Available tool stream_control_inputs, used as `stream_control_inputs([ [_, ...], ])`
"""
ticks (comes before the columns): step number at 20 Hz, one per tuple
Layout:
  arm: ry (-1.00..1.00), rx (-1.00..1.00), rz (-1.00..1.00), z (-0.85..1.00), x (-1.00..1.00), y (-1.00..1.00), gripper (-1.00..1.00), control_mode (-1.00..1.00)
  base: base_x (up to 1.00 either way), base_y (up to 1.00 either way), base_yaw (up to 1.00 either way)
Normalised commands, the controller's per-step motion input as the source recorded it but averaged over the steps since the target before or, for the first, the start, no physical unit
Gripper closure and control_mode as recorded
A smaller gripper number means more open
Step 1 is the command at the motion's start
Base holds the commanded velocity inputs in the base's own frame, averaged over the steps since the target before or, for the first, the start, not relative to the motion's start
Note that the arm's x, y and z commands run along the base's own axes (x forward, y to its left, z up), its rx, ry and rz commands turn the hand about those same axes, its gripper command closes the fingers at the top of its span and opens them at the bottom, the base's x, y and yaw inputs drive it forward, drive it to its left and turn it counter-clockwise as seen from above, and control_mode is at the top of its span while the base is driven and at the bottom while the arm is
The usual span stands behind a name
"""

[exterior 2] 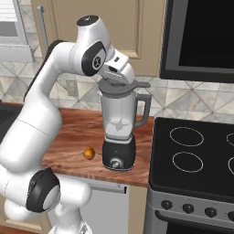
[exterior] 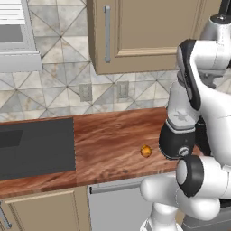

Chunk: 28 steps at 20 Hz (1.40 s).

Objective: Open the blender lid, put the peach in the blender, close the lid, and start the blender.

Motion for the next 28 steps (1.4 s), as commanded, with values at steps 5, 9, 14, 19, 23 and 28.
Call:
stream_control_inputs([
  [5,-0.13,0.0,0.0,0.59,-0.81,0.19,1.0,-1.0,0.0,0.0,0.0],
  [9,-0.01,0.0,0.0,0.26,-0.83,0.69,1.0,-1.0,0.0,0.0,0.0],
  [14,0.01,0.0,0.0,0.02,-0.66,0.96,1.0,-1.0,0.0,0.0,0.0],
  [19,0.11,-0.04,0.0,-0.04,-0.33,1.0,1.0,-1.0,0.0,0.0,0.0],
  [23,0.19,-0.07,0.0,-0.22,-0.03,1.0,1.0,-1.0,0.0,0.0,0.0],
  [28,0.2,-0.04,0.0,-0.49,0.01,1.0,1.0,-1.0,0.0,0.0,0.0],
])
